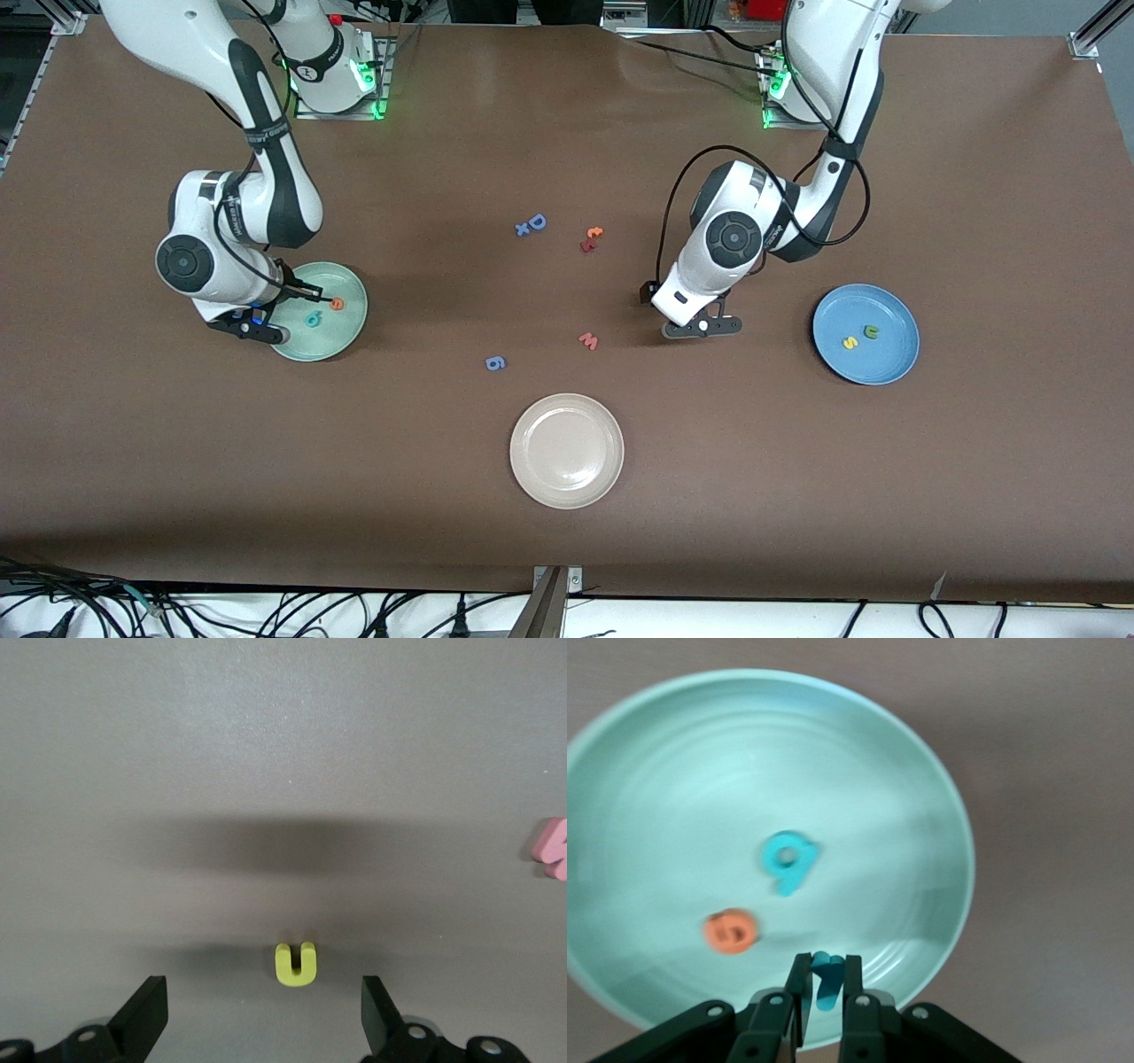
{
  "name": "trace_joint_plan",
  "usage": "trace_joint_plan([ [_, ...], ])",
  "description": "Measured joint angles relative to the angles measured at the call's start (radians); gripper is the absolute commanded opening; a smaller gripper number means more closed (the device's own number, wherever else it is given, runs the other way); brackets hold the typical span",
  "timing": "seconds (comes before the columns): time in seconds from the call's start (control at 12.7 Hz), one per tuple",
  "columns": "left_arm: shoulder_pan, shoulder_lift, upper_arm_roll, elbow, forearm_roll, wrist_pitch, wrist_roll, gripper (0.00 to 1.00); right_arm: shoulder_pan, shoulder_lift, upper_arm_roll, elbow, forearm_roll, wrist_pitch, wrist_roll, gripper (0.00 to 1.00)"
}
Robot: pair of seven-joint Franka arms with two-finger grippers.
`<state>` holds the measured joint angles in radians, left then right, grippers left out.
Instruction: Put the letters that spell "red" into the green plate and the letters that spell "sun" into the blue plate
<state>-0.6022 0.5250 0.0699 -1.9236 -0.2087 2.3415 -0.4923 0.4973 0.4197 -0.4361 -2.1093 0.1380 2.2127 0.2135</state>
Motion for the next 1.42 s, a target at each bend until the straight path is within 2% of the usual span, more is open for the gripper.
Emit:
trace_joint_plan([
  [0.08,-0.005,0.011,0.000,-0.002,0.000,0.012,-0.018,0.90,-0.012,0.010,0.000,0.000,0.000,0.003,-0.012,0.29],
  [0.16,-0.009,0.018,0.000,-0.002,0.000,0.023,-0.040,0.90,-0.016,0.017,0.000,0.000,0.000,0.008,-0.019,0.59],
  [0.24,-0.011,0.024,0.000,-0.002,0.000,0.037,-0.060,0.90,-0.015,0.019,0.002,0.000,0.000,0.010,-0.019,1.00],
  [0.63,-0.023,0.057,-0.005,-0.005,0.000,0.078,-0.165,0.89,-0.012,0.017,0.015,0.029,0.000,-0.017,-0.019,1.00],
  [0.79,-0.029,0.068,-0.005,-0.006,0.000,0.085,-0.182,0.87,-0.010,0.008,0.021,0.132,0.000,-0.162,-0.019,1.00],
  [0.94,-0.030,0.075,-0.005,-0.006,0.000,0.089,-0.188,0.72,-0.009,-0.004,0.021,0.266,0.001,-0.337,-0.018,1.00],
  [1.1,-0.031,0.075,-0.005,-0.005,0.000,0.090,-0.189,0.50,-0.009,-0.014,0.022,0.400,0.001,-0.511,-0.013,1.00],
  [1.26,-0.034,0.073,-0.005,-0.003,0.000,0.092,-0.189,0.37,-0.008,-0.024,0.022,0.527,0.001,-0.649,-0.012,1.00],
  [1.42,-0.036,0.069,-0.005,-0.001,0.000,0.092,-0.189,0.25,-0.008,-0.046,0.022,0.632,0.001,-0.721,-0.014,1.00],
])
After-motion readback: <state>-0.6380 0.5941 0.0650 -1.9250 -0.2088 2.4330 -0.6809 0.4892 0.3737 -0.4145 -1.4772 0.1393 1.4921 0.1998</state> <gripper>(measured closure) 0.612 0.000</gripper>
